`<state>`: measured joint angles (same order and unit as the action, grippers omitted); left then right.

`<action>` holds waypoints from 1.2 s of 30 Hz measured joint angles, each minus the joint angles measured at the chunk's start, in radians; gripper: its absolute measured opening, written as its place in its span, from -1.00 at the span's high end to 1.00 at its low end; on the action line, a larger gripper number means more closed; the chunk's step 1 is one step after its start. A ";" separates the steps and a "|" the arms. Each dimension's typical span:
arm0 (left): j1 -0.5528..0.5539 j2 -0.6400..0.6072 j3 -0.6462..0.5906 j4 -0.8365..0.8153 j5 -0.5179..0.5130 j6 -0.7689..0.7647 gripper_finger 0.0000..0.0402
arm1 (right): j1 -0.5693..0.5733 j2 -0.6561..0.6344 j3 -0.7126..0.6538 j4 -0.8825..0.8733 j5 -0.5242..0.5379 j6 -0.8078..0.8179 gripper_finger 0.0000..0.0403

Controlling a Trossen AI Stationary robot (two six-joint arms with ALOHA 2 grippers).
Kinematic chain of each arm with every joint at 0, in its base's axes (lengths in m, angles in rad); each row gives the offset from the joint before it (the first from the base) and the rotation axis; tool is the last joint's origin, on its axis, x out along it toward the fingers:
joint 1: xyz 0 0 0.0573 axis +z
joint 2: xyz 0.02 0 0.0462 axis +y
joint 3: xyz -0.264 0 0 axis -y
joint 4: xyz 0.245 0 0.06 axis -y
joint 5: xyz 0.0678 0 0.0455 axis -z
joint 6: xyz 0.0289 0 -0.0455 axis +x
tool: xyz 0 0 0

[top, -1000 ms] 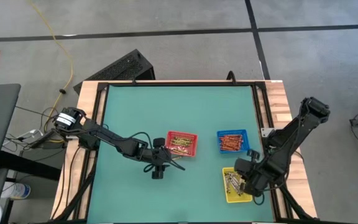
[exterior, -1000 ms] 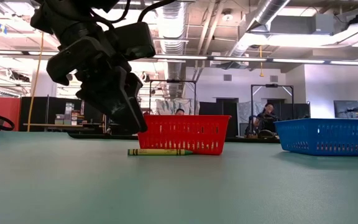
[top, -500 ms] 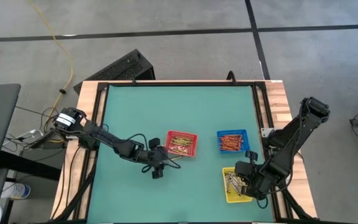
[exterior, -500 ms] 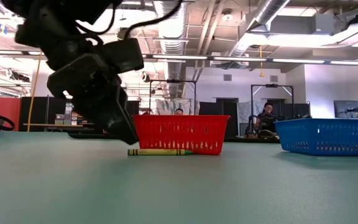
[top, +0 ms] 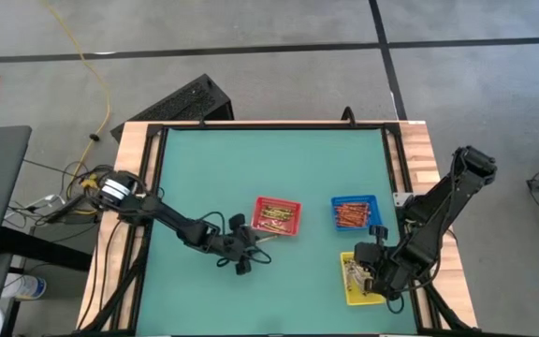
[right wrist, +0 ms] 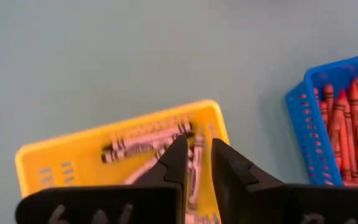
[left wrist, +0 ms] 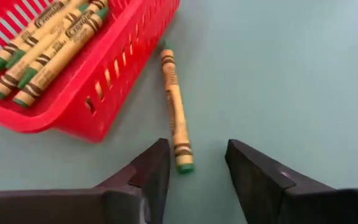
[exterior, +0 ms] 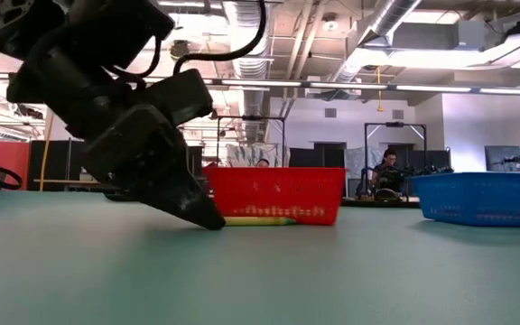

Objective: Sort crayons
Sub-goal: Put the green crayon into the red basket

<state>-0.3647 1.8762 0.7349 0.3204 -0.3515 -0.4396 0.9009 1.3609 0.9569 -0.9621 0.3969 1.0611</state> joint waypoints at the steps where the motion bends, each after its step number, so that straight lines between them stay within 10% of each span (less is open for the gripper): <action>1: 0.004 0.001 0.000 -0.002 0.019 0.001 0.30 | 0.000 0.000 0.000 0.001 0.000 0.000 0.69; 9: 0.022 -0.047 0.005 -0.062 0.070 -0.003 0.94 | 0.000 0.000 0.000 -0.002 -0.002 0.000 0.69; 20: 0.031 -0.285 0.058 -0.131 0.326 0.123 0.95 | 0.002 0.000 0.000 0.032 0.078 -0.005 0.69; 36: 0.171 -0.374 0.076 0.001 0.286 0.340 0.96 | 0.049 0.000 -0.001 0.466 0.241 -0.531 0.69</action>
<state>-0.1935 1.5022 0.8112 0.3214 -0.0651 -0.0993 0.9494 1.3609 0.9562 -0.4962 0.6384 0.5297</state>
